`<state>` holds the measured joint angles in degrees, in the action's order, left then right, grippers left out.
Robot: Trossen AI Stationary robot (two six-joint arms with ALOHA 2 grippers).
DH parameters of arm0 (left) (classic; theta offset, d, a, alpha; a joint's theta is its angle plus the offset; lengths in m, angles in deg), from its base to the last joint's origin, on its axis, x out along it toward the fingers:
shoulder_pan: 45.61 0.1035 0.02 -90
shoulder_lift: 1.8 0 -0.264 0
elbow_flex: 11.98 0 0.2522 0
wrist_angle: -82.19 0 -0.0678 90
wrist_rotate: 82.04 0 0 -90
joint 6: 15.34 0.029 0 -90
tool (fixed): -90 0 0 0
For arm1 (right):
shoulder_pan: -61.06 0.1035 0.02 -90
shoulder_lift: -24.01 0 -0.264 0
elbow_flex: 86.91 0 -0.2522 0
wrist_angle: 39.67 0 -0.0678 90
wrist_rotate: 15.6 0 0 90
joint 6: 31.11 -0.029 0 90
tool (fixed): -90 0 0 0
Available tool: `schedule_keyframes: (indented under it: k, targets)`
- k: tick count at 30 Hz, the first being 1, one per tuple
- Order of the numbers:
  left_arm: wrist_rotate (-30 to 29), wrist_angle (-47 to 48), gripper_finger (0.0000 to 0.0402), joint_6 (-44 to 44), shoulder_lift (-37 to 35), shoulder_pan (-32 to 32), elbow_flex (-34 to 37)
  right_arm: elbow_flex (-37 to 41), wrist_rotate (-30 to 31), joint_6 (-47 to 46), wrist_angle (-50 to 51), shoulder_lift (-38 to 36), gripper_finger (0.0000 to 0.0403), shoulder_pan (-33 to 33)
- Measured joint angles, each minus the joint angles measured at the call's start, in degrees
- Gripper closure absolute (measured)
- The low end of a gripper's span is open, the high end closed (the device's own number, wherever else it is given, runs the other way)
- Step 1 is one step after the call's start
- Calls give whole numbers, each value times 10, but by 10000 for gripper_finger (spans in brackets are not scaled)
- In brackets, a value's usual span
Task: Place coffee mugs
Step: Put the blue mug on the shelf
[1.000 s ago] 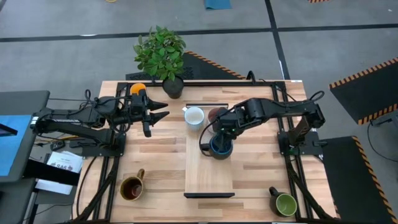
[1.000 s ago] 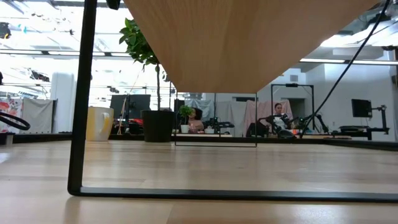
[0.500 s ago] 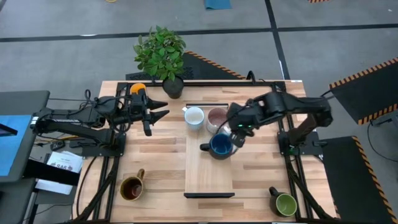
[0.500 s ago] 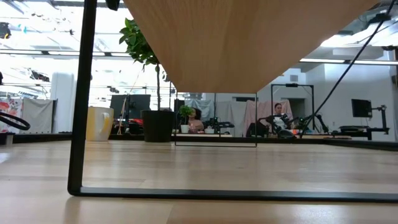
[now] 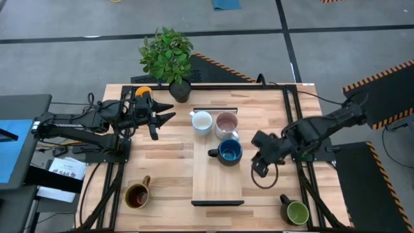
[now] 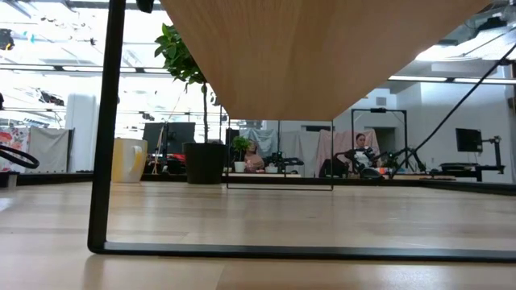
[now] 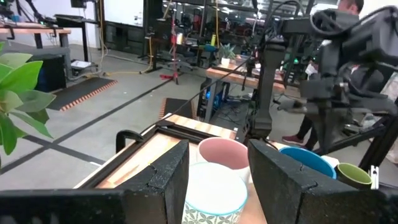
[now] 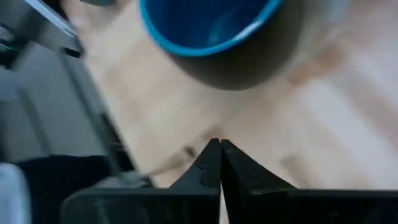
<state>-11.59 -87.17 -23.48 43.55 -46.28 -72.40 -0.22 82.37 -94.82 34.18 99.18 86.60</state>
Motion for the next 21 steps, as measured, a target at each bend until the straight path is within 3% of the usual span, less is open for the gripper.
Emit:
schedule_keyframes:
  k: [6, 16, 21]
  targets:
    - [0, -2, 253, 0, 0, 0, 0, 52, -8, -67, -72, 24, 376, 19]
    - [0, -3, 253, 0, 0, 0, 0, 53, -4, -32, -138, 84, 386, 9]
    - [0, -3, 253, 0, 0, 0, 0, 53, 36, -9, -141, 85, 386, -8]
